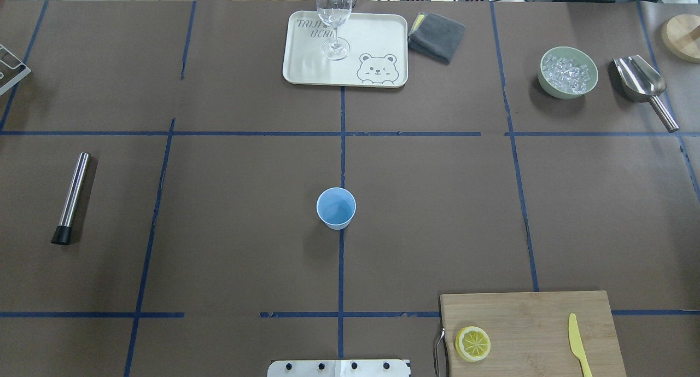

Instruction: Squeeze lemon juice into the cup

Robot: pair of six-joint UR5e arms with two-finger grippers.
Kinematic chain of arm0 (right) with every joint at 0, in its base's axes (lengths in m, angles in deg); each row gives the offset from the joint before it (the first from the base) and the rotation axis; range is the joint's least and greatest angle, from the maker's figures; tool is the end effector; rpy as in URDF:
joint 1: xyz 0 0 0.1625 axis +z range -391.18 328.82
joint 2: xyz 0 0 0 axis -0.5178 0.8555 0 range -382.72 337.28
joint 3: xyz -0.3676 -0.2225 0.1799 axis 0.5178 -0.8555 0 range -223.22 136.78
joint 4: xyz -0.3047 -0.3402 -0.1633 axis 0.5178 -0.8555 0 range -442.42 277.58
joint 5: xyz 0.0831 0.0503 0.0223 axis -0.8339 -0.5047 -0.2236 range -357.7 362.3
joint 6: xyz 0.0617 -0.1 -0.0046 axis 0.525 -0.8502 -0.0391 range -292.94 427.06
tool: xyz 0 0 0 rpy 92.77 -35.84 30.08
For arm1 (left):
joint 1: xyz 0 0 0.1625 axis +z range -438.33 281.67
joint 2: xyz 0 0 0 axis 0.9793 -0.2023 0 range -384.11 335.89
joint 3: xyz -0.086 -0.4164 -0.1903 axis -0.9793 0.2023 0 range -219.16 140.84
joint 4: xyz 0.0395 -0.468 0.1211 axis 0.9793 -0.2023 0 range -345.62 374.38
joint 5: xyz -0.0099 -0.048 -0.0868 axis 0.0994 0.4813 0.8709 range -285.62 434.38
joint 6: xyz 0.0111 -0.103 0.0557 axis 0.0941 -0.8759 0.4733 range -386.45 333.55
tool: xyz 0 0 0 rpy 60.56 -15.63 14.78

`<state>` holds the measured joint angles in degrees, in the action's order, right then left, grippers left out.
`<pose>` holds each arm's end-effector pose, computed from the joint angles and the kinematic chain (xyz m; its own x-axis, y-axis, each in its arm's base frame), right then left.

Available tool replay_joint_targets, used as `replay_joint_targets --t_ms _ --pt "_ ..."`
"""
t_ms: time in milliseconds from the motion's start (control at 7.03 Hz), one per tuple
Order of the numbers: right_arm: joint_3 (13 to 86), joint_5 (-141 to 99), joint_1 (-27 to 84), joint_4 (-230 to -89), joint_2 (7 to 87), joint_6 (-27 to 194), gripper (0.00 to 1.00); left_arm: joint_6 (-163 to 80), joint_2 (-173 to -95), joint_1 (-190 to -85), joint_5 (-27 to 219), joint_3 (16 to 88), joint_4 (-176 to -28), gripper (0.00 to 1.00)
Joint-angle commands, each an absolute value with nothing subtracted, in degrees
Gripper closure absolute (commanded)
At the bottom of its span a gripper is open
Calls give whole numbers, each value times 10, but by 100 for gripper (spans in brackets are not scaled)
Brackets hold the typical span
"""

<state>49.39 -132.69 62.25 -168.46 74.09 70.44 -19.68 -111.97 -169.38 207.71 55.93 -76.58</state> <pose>0.0806 -0.5052 0.7428 0.7011 0.1042 0.7054 -0.1015 0.9938 -0.0458 -0.0628 -0.5525 0.6825 0.7251 0.1509 -0.6719 -0.0677 0.9866 0.1485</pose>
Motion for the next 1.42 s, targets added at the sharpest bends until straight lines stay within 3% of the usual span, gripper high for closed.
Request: replay_joint_targets --t_ms 0,427,854,1138,1280 --pt "492 -1329 622 -1675 740 706 0 -197 -1122 -1694 2077 564 -767 0" --pt "504 -1383 620 -1619 741 715 0 -199 -1142 -1691 2115 569 -766 0" --pt "509 -1435 595 -1608 698 807 0 -226 -1219 -1686 2121 568 -762 0" --pt "548 -1418 530 -1597 694 903 0 -276 -1252 -1637 2118 569 -764 0" --pt "603 -1350 470 -1572 690 1011 0 -297 -1257 -1616 2118 580 -765 0"
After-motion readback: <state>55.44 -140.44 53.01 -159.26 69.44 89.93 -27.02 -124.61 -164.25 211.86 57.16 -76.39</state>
